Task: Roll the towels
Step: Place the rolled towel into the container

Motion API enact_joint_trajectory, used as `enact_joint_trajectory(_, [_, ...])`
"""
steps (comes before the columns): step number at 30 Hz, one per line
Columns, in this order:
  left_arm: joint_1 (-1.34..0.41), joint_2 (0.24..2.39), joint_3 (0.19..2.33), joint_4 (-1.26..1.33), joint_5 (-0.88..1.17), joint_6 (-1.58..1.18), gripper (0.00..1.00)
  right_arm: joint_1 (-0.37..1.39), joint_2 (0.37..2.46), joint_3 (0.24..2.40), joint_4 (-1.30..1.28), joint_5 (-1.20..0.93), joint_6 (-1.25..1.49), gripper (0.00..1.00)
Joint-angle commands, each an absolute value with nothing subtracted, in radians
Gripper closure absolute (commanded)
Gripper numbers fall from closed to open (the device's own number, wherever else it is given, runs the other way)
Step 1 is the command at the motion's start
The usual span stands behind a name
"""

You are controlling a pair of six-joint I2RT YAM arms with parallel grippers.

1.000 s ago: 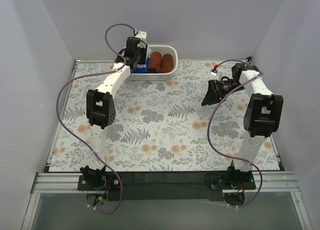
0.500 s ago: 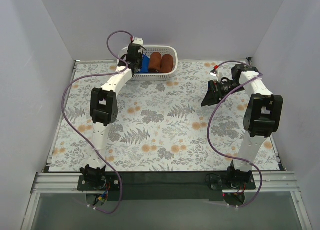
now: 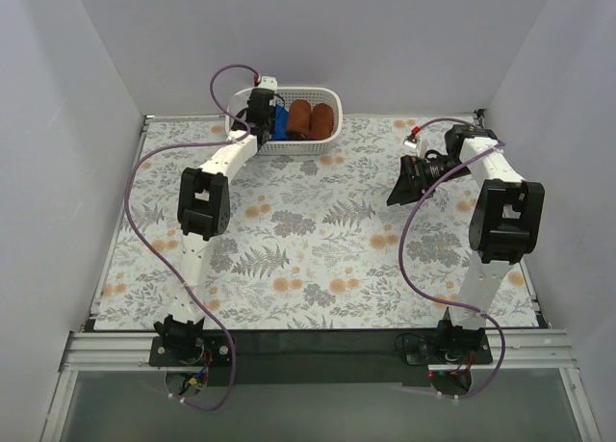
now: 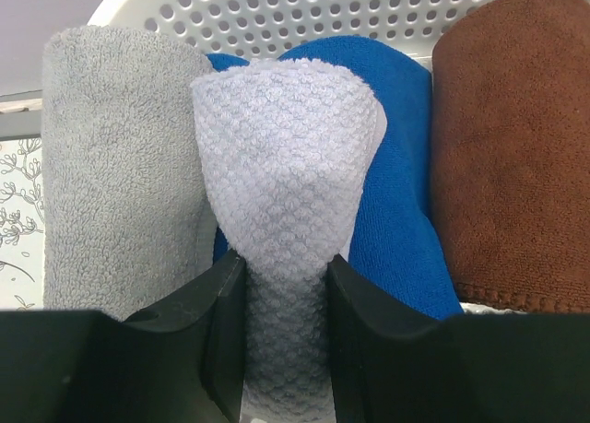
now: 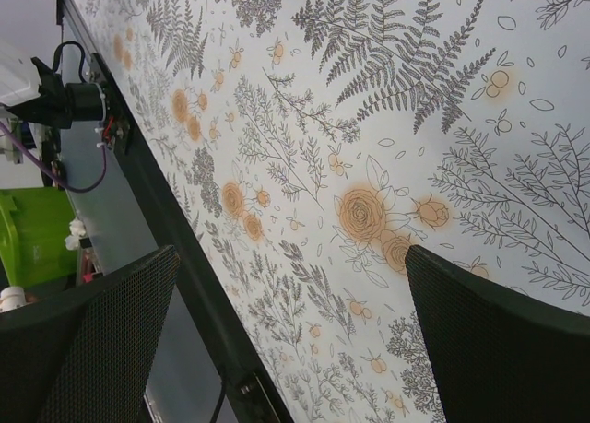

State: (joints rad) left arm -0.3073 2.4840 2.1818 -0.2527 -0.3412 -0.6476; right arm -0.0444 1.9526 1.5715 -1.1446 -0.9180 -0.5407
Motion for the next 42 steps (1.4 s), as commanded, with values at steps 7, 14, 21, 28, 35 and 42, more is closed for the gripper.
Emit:
enact_joint_trajectory(7, [-0.299,2.448,2.212,-0.23,-0.307,-0.638,0.64,-0.044,1.953,1.583,-1.141,-0.93,-0.529,0.02])
enact_joint_trajectory(14, [-0.301,2.408,2.206,-0.218,-0.299,-0.617,0.53,-0.044,1.947,1.58,-1.141,-0.933,-0.528,0.02])
enact_joint_trajectory(21, [-0.307,2.379,2.198,-0.203,-0.299,-0.611,0.41,-0.044,1.939,1.582,-1.14,-0.936,-0.526,0.02])
enact_joint_trajectory(28, [-0.321,2.312,2.198,-0.14,-0.25,-0.568,0.39,-0.044,1.936,1.586,-1.143,-0.933,-0.523,0.02])
enact_joint_trajectory(35, [-0.339,2.191,2.171,-0.138,-0.144,-0.465,0.16,-0.055,1.888,1.623,-1.131,-0.916,-0.525,0.02])
enact_joint_trajectory(42, [-0.339,2.022,2.116,-0.409,0.029,-0.341,0.02,-0.142,1.845,1.674,-1.129,-0.904,-0.508,0.01])
